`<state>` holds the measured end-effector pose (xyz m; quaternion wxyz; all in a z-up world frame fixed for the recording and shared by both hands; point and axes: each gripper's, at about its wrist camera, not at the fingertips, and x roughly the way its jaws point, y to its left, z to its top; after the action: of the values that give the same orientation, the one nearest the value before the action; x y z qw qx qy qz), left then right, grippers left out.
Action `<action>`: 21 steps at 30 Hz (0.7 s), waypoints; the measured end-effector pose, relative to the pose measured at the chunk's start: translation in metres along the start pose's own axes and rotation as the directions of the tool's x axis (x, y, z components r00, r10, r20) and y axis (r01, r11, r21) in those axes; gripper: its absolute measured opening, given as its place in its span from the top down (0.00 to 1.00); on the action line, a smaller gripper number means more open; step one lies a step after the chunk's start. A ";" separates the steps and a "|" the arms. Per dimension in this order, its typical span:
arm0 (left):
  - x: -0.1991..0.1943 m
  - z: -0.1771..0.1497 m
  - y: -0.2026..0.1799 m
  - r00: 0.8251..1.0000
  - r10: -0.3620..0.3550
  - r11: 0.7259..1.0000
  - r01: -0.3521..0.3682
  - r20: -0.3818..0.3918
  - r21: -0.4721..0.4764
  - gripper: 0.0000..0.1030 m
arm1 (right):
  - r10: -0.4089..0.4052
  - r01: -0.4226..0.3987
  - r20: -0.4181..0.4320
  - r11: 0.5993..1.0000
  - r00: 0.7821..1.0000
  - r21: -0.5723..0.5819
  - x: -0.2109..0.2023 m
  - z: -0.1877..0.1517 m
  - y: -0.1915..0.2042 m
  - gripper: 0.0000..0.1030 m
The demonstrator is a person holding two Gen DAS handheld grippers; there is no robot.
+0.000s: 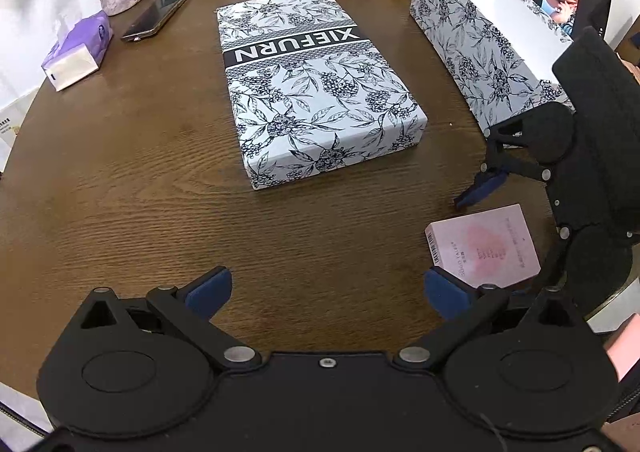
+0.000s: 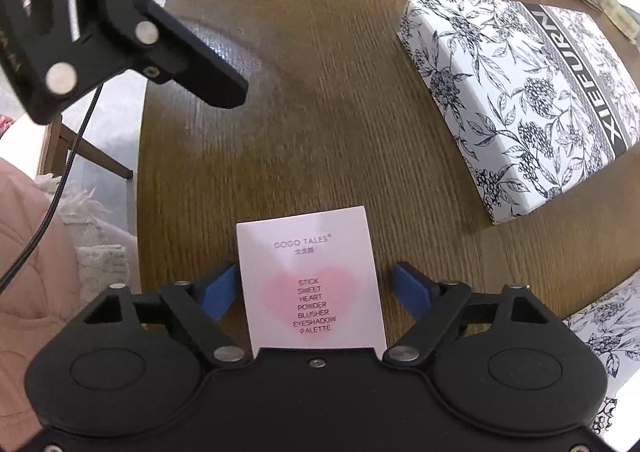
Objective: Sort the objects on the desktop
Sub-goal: 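Close the right gripper on the pink GOGO TALES box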
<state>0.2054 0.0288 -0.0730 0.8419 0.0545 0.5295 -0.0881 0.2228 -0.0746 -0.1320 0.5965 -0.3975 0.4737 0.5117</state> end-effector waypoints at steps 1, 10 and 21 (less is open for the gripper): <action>0.000 0.000 0.000 1.000 0.000 1.000 0.000 0.001 -0.001 0.00 | 0.002 -0.002 -0.001 1.000 1.000 -0.006 -0.001 0.000 0.001 0.27; -0.004 -0.002 0.000 1.000 0.001 1.000 -0.001 0.011 -0.007 0.00 | 0.001 -0.001 -0.018 1.000 1.000 -0.013 -0.004 0.007 0.001 0.31; -0.019 -0.002 -0.002 0.999 -0.003 1.000 0.004 0.043 -0.021 0.00 | -0.033 0.032 -0.005 0.999 0.999 -0.040 -0.009 0.008 0.004 0.32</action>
<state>0.1947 0.0289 -0.0568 0.8536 0.0426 0.5122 -0.0851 0.2195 -0.0682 -0.1213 0.5953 -0.4185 0.4587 0.5101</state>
